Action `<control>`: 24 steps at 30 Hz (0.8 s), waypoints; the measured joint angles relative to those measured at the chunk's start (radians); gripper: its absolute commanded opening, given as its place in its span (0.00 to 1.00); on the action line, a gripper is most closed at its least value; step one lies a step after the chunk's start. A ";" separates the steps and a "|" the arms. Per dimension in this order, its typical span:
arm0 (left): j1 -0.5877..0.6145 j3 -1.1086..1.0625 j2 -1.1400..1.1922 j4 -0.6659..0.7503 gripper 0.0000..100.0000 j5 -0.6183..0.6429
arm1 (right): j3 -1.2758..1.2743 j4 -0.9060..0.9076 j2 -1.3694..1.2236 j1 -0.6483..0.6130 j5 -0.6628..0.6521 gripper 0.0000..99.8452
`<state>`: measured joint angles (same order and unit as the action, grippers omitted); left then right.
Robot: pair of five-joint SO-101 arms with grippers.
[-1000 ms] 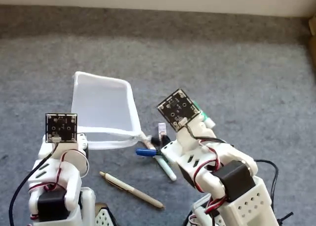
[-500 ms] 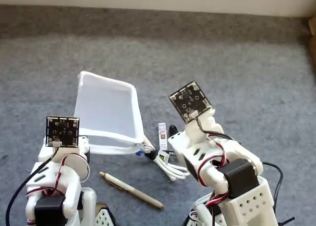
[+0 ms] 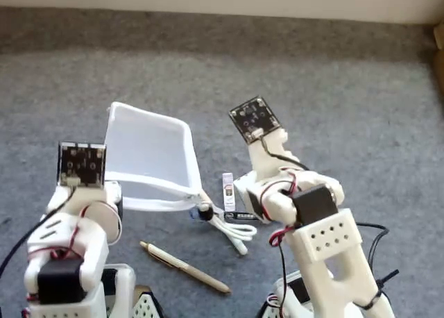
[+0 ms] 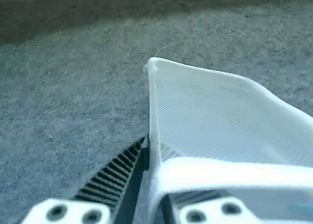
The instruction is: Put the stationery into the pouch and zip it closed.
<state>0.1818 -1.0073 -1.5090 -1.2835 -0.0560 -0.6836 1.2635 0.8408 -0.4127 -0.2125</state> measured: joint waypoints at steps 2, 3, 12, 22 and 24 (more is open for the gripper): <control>0.002 0.054 0.095 0.000 0.01 0.002 | 0.000 -0.031 -0.014 0.026 0.000 0.18; 0.002 0.081 0.137 0.000 0.01 0.002 | 0.000 -0.041 -0.018 0.037 0.000 0.18; -0.083 0.377 0.442 -0.141 0.01 0.084 | 0.000 -0.063 -0.109 0.066 -0.054 0.18; -0.137 0.637 0.743 -0.187 0.01 0.224 | 0.000 -0.152 -0.152 0.150 -0.054 0.18; -0.137 0.644 0.783 -0.193 0.01 0.252 | 0.000 -0.176 -0.152 0.170 -0.054 0.18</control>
<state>0.0453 -0.3629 -0.7265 -1.4768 0.1956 -0.6836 1.0871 0.6889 -0.2424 -0.2662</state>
